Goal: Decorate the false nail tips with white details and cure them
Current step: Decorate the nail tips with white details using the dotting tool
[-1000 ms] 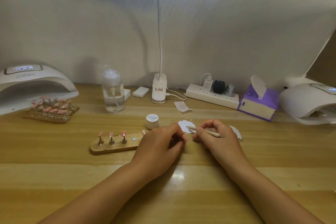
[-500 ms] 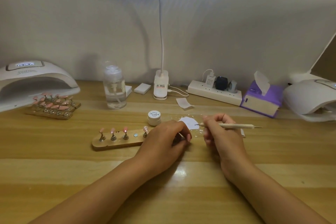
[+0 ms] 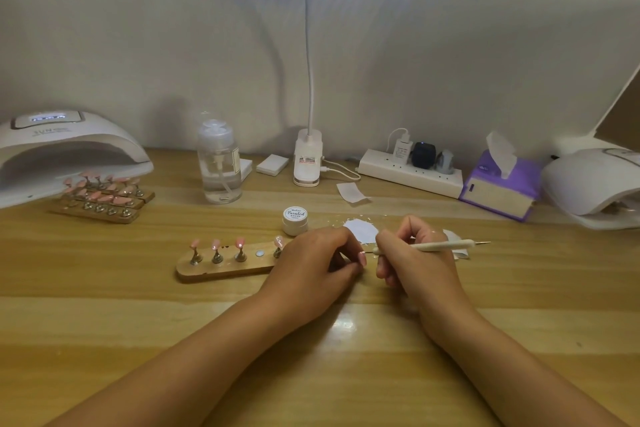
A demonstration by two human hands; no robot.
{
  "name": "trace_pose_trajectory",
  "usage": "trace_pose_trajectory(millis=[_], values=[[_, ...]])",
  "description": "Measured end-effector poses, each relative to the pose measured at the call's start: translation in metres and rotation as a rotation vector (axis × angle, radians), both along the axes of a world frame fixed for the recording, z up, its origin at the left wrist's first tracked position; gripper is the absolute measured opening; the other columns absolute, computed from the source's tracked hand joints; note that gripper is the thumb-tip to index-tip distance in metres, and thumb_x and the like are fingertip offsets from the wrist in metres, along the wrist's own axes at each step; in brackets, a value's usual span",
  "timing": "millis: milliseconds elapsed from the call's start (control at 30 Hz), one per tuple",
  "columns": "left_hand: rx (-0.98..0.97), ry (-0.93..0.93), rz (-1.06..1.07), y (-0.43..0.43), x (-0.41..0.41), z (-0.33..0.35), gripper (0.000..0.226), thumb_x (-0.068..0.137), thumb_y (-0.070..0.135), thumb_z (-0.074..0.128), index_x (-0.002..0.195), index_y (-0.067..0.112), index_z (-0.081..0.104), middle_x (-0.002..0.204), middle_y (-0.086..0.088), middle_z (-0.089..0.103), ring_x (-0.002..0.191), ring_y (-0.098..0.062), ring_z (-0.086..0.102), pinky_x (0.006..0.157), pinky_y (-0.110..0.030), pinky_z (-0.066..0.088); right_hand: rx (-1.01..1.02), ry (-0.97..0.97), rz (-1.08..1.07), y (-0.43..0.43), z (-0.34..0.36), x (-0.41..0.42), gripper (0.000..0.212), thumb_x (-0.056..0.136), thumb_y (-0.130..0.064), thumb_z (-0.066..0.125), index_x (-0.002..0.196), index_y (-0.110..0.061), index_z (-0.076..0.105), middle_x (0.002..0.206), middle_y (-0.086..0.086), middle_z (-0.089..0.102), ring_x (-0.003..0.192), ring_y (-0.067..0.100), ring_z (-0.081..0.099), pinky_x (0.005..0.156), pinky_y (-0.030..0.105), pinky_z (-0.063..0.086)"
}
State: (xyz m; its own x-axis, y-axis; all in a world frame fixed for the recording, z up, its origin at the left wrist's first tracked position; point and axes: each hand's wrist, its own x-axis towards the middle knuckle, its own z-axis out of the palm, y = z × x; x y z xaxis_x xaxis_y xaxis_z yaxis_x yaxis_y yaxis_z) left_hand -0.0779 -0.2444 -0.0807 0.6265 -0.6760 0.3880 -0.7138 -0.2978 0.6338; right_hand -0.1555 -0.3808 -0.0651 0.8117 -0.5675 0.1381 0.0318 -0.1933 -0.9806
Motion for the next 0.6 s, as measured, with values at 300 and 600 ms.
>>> trace_pose_trajectory(millis=[300,600], values=[[-0.018,0.003,-0.006,0.0,0.0006,-0.0002,0.013,0.086,0.015,0.071,0.083,0.027,0.067,0.079,0.017,0.064,0.071,-0.001,0.059,0.065,-0.02,0.043,-0.016,-0.003,0.008,-0.0017,-0.0023,0.0012,0.024,0.078,-0.008,0.063,0.063,-0.014,0.046,0.05,0.01,0.062,0.04,0.012,0.051,0.039,0.021,0.037],[-0.014,-0.005,-0.005,0.0,0.0009,-0.0004,0.022,0.086,0.016,0.071,0.079,0.035,0.062,0.077,0.021,0.062,0.072,0.001,0.06,0.064,-0.014,0.039,0.011,-0.03,0.001,-0.0016,-0.0008,0.0005,0.026,0.079,-0.006,0.061,0.061,-0.015,0.045,0.048,0.008,0.06,0.04,0.011,0.049,0.039,0.019,0.038]])
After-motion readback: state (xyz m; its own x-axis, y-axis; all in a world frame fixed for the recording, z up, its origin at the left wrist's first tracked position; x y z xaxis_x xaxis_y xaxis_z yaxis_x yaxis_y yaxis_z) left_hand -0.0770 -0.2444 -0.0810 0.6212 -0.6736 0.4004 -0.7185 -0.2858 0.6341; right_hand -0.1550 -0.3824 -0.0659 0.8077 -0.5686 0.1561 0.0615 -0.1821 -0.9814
